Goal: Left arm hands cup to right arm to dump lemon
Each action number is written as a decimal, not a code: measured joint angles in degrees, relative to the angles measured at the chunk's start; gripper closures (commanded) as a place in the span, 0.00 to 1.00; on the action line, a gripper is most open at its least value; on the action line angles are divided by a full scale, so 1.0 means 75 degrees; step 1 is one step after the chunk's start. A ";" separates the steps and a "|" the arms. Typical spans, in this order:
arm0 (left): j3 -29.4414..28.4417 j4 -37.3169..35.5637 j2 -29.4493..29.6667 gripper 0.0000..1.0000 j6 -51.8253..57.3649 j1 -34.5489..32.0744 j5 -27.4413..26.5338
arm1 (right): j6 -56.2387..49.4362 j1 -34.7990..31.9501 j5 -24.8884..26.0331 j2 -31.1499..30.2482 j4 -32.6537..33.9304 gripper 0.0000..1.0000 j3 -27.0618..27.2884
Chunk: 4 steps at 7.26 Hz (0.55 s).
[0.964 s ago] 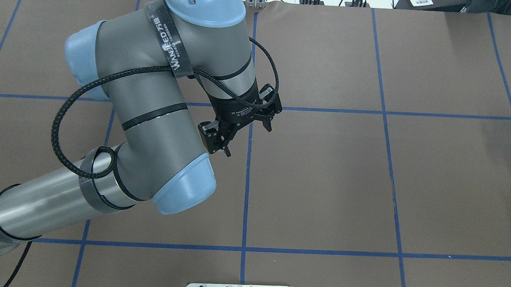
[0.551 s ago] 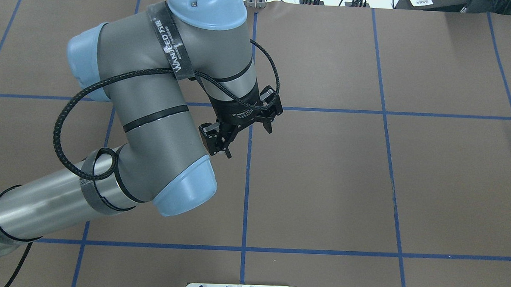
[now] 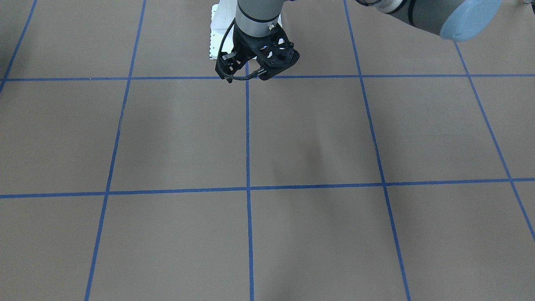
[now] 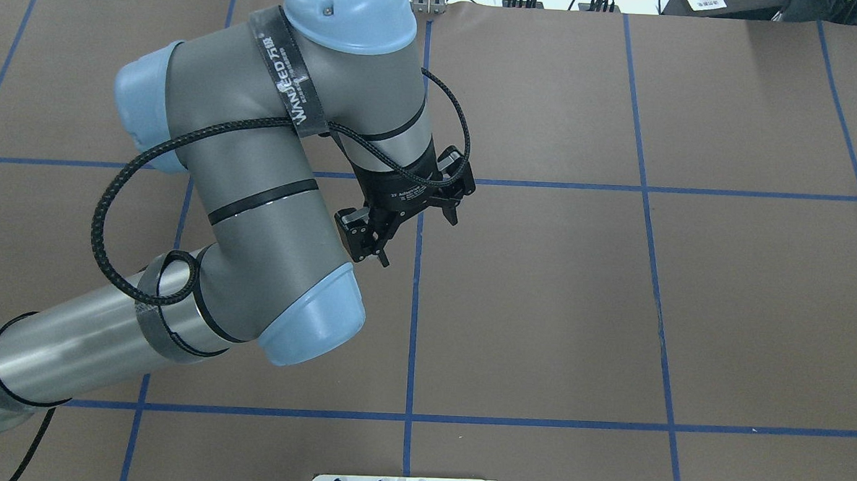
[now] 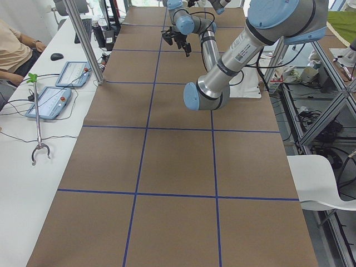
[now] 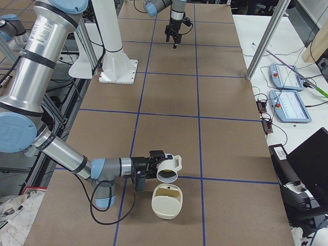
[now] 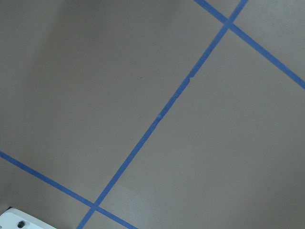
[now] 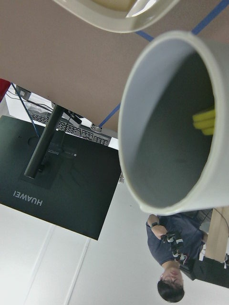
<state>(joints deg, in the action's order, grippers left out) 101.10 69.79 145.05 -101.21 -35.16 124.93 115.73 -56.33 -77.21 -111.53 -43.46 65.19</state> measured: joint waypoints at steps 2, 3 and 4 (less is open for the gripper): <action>0.0014 0.0000 0.0006 0.00 -0.0004 0.0013 -0.0150 | 0.1180 -0.0220 -0.0005 0.0133 -0.0014 0.94 -0.0048; 0.0017 0.0000 0.0007 0.00 -0.0005 0.0025 -0.0173 | 0.1940 -0.0364 -0.0004 0.0180 -0.0124 0.94 -0.0122; 0.0019 0.0000 0.0006 0.00 0.0007 0.0039 -0.0188 | 0.2719 -0.0467 0.0004 0.0221 -0.0398 0.94 -0.0331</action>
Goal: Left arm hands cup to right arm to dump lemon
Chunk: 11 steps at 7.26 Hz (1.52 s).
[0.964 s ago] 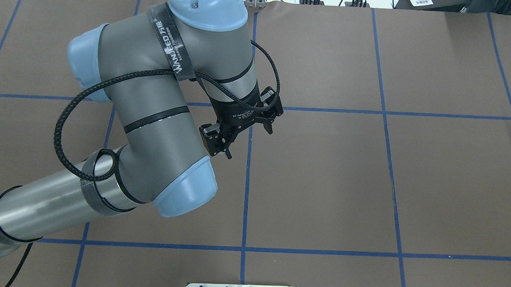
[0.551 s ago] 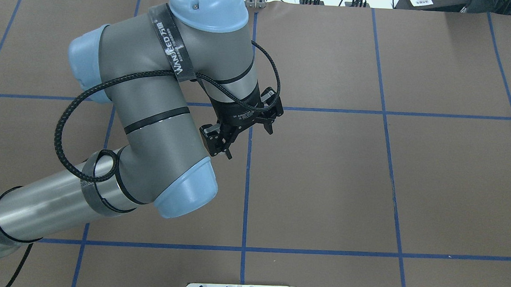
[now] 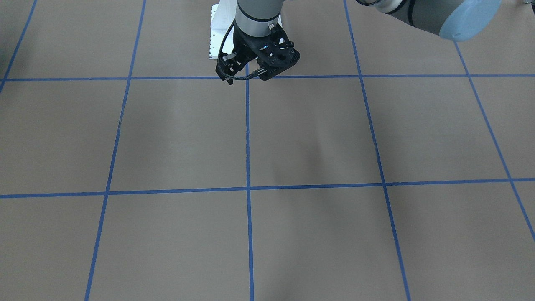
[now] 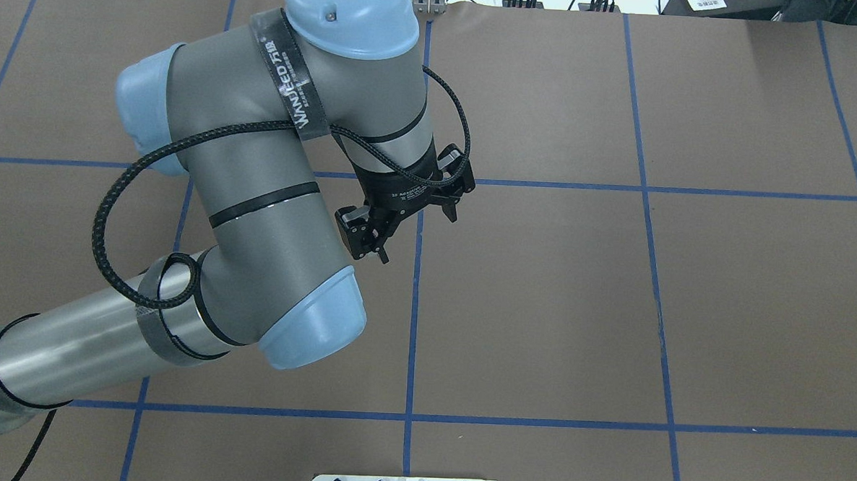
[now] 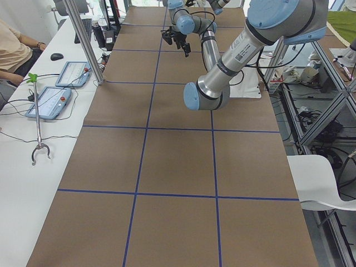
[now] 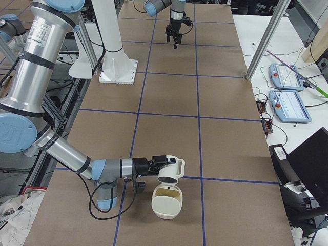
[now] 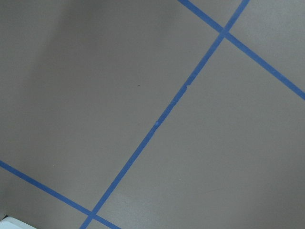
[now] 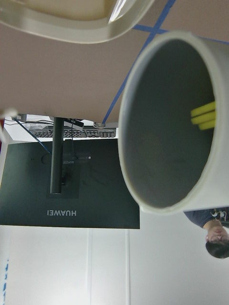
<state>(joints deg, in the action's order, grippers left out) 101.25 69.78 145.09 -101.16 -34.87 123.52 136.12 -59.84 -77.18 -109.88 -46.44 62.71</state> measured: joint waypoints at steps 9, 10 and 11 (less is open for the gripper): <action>0.0096 -0.0048 -0.0020 0.00 0.0081 0.0044 -0.0378 | 0.4038 -0.0725 0.0025 0.0396 -0.0745 0.91 -0.0741; 0.0109 -0.0055 -0.0021 0.00 0.0081 0.0044 -0.0389 | 0.4380 -0.0751 0.0025 0.0412 -0.0764 0.90 -0.0766; 0.0113 -0.0060 -0.0021 0.00 0.0081 0.0044 -0.0421 | 0.4660 -0.0786 0.0025 0.0426 -0.0774 0.90 -0.0770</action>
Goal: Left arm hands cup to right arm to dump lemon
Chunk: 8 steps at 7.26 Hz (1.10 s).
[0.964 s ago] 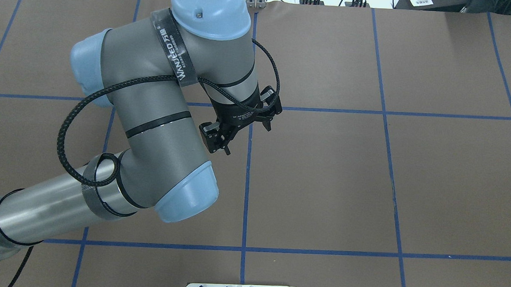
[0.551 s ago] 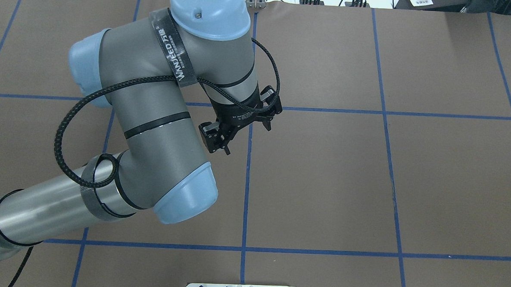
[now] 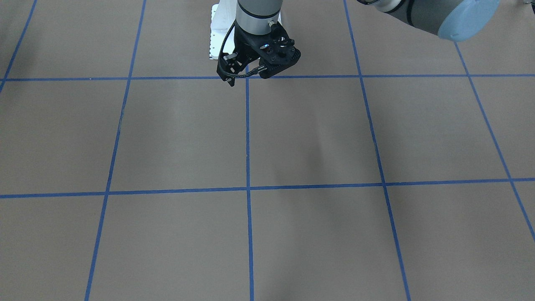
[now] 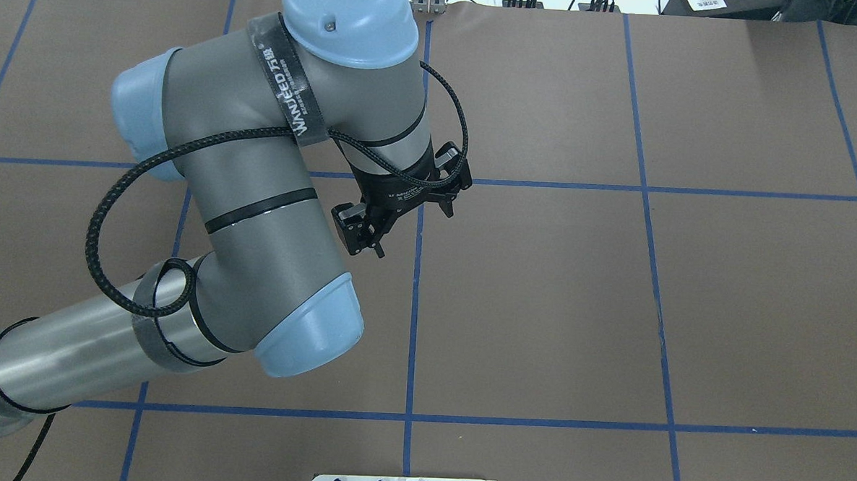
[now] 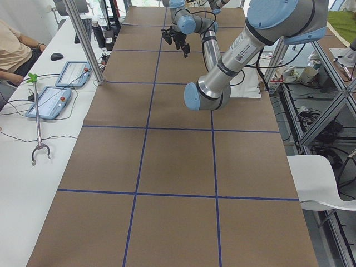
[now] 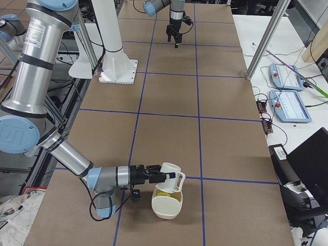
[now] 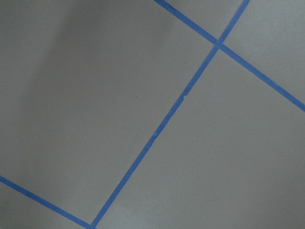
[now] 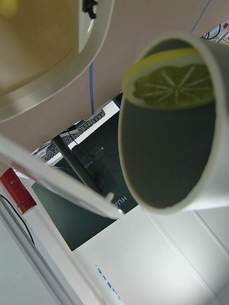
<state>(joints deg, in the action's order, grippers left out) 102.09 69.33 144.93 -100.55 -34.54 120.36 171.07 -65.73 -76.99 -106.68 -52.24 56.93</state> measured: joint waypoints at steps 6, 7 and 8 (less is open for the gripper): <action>0.0125 -0.0334 0.0017 0.00 0.0011 -0.0057 -0.0086 | -0.0666 0.0017 -0.0249 0.0170 0.1001 0.88 0.1002; 0.0130 -0.0337 0.0020 0.00 0.0011 -0.0048 -0.0087 | -0.1230 0.0136 -0.0392 0.0185 0.1652 0.86 0.1535; 0.0130 -0.0338 0.0022 0.00 0.0011 -0.0041 -0.0087 | -0.1865 0.0368 -0.0468 0.0246 0.2413 0.83 0.2069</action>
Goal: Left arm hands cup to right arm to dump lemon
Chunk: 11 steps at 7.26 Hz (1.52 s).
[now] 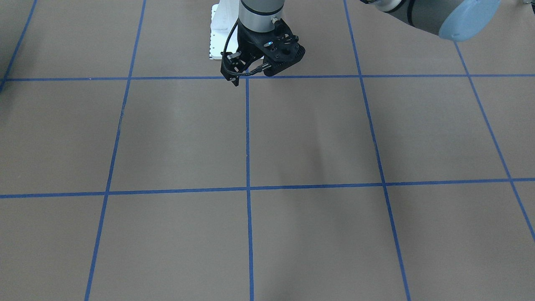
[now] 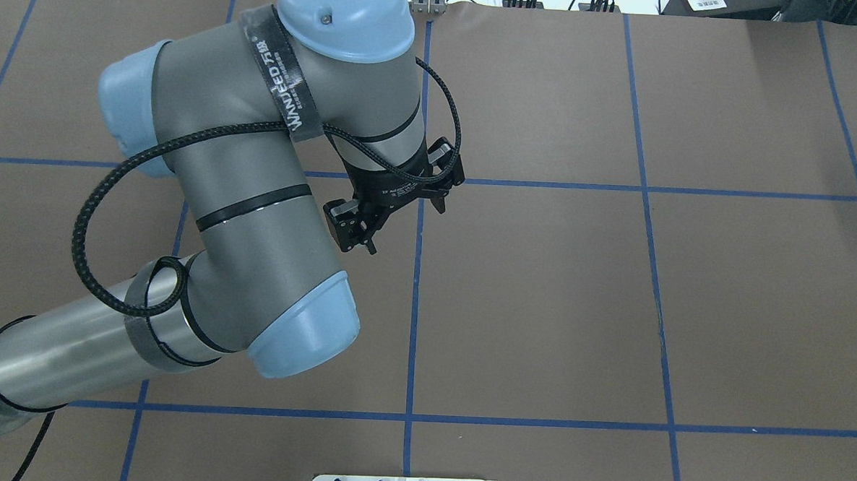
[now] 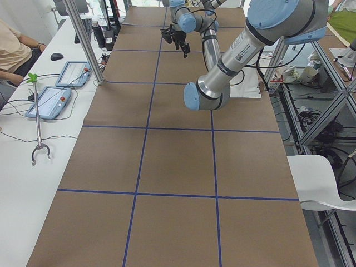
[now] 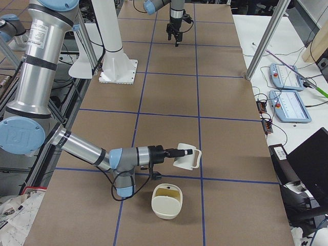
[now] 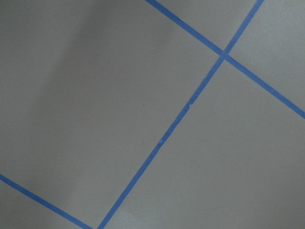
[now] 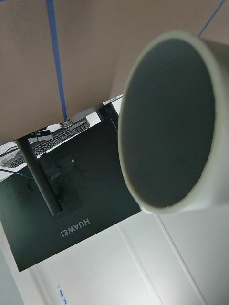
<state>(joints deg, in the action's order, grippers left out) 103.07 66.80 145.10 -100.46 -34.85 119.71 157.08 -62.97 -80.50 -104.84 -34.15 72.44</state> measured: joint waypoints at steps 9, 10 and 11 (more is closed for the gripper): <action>-0.0381 0.0143 0.0045 0.00 0.0764 -0.0303 -0.0182 | -0.9687 0.3984 0.2976 0.3129 0.8451 0.81 0.3022; -0.0574 0.0242 0.0082 0.00 0.0885 -0.0409 -0.0186 | -1.0058 0.4707 0.3902 0.3876 0.9766 0.81 0.3092; -0.0755 0.0299 0.0153 0.01 0.0930 -0.0515 -0.0182 | -1.0272 0.5249 0.4624 0.4515 1.0983 0.81 0.3115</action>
<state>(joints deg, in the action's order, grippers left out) 97.41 69.04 146.25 -93.49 -38.71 118.34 80.04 -23.60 -45.82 -70.98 48.23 95.81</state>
